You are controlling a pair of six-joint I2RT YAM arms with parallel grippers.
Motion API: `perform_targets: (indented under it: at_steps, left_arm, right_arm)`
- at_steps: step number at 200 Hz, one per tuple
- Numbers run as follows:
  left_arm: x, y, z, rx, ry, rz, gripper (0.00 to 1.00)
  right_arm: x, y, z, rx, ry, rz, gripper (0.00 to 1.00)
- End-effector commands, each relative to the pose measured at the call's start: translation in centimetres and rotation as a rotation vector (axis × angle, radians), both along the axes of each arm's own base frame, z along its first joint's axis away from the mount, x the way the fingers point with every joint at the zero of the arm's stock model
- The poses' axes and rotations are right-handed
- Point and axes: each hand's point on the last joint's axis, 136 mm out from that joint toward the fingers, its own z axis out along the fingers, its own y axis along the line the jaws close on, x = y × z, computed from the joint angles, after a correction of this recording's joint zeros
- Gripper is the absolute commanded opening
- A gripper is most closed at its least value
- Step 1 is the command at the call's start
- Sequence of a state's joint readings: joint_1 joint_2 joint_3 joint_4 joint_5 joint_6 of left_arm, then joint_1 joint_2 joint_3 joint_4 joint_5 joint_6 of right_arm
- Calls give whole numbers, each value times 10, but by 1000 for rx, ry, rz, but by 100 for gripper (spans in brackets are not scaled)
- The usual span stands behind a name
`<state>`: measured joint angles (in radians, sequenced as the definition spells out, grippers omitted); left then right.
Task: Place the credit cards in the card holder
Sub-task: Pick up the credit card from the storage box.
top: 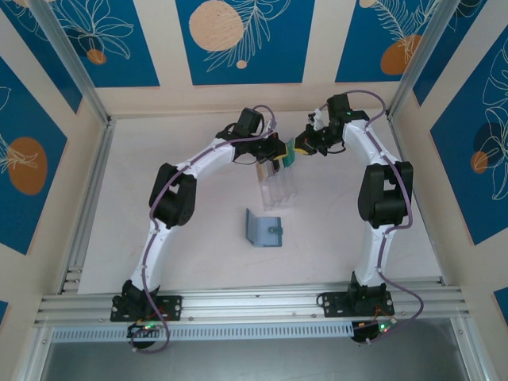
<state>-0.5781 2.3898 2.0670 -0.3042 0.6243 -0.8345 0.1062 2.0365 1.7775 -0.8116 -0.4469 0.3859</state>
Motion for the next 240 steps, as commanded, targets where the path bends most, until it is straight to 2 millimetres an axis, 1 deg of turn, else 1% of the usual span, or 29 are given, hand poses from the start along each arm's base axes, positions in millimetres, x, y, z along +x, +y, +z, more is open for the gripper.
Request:
perform_targets:
  at_steps: [1,19,55,79,122,137,173,240]
  left_arm:
    - [-6,8,-28,66,49,16,2]
    - [-6,10,-23,61,43,20,2]
    - [-6,12,-5,41,17,24,2]
    - [-6,13,7,35,-4,26,2]
    - [-9,12,16,25,-16,23,2]
    - [-10,10,19,23,-24,19,3]
    - [-13,3,20,10,-19,6,3]
    - [-15,0,23,5,-24,0,3]
  right_arm:
    - [-10,14,18,22,-12,41,0]
    - [-10,13,12,-28,-8,44,0]
    - [-9,8,1,-65,11,31,0]
    - [-8,8,0,-69,11,32,0]
    - [-6,10,0,-67,13,36,0]
    - [-6,9,-3,-70,20,35,0]
    - [-6,12,-8,-73,32,42,0]
    - [-5,16,-13,-78,45,54,0]
